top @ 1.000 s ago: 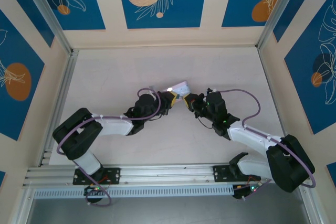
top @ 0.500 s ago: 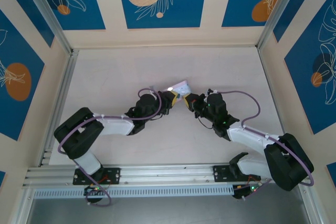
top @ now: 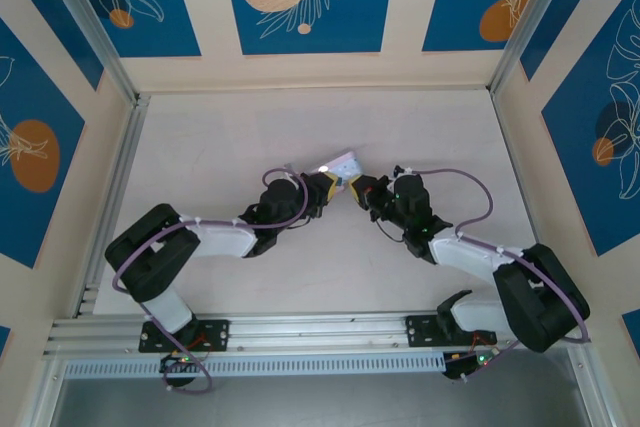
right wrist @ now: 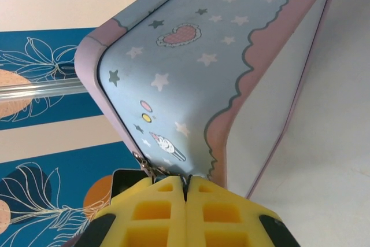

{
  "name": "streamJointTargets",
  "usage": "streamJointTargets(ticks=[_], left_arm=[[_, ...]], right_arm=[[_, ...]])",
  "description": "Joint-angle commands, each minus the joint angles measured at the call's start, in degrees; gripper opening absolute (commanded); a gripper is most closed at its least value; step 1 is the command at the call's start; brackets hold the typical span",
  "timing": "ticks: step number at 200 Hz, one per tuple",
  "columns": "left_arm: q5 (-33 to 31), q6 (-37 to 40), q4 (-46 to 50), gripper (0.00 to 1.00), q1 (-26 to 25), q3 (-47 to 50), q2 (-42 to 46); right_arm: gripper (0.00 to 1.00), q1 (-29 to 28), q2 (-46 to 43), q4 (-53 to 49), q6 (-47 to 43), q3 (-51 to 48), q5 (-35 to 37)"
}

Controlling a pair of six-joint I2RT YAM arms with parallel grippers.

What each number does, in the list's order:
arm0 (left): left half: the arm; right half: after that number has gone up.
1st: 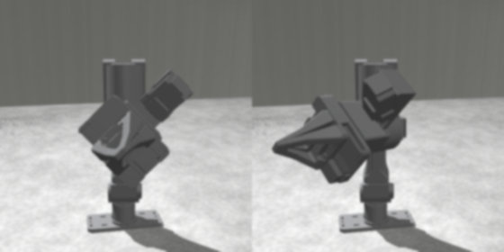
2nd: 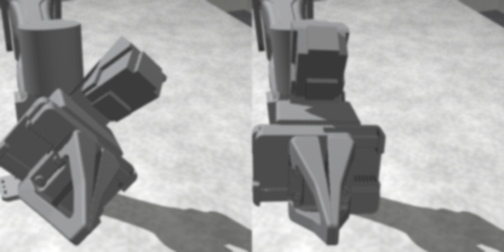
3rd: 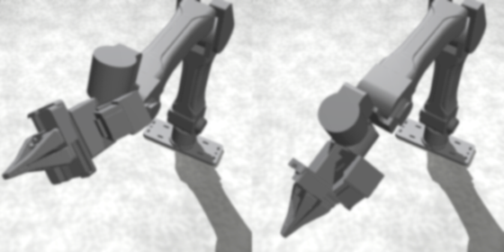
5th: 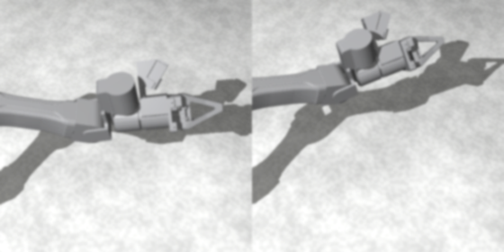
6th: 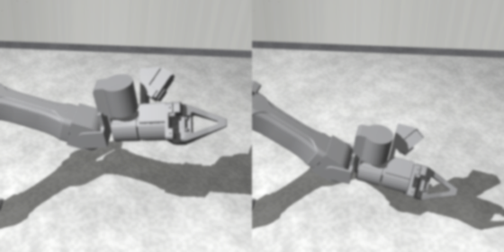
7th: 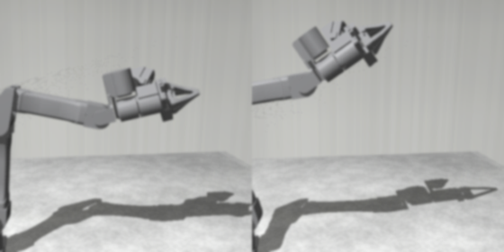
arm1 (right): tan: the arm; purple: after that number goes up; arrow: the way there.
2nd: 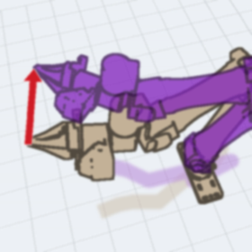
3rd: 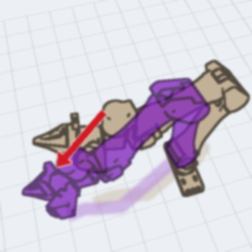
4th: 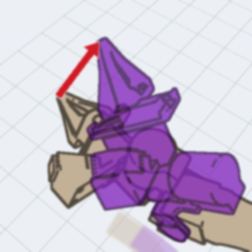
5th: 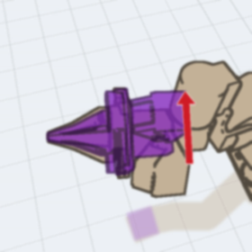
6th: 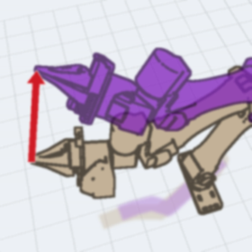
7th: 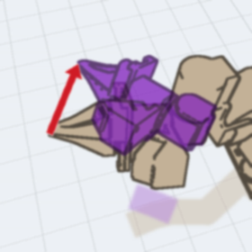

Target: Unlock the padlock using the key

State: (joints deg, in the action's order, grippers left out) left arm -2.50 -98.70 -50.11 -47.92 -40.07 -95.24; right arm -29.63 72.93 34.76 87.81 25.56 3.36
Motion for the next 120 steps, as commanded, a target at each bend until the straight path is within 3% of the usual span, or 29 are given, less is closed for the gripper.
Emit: streamJointTargets(ticks=[1, 71, 120], left_arm=[[3.0, -0.4, -7.4, 0.00, -2.5, -3.4, 0.0], [2.8, -0.5, -7.6, 0.00, -2.5, -3.4, -0.3], [3.2, -0.8, -8.1, 0.00, -3.0, -4.6, -2.0]], right_arm=[[0.00, -0.6, 3.3, 2.5, -1.4, 1.8, -4.6], [0.00, -0.9, 5.1, 4.2, -1.0, 2.3, -6.7], [0.00, -4.8, 7.1, 3.7, -1.9, 6.1, -7.3]])
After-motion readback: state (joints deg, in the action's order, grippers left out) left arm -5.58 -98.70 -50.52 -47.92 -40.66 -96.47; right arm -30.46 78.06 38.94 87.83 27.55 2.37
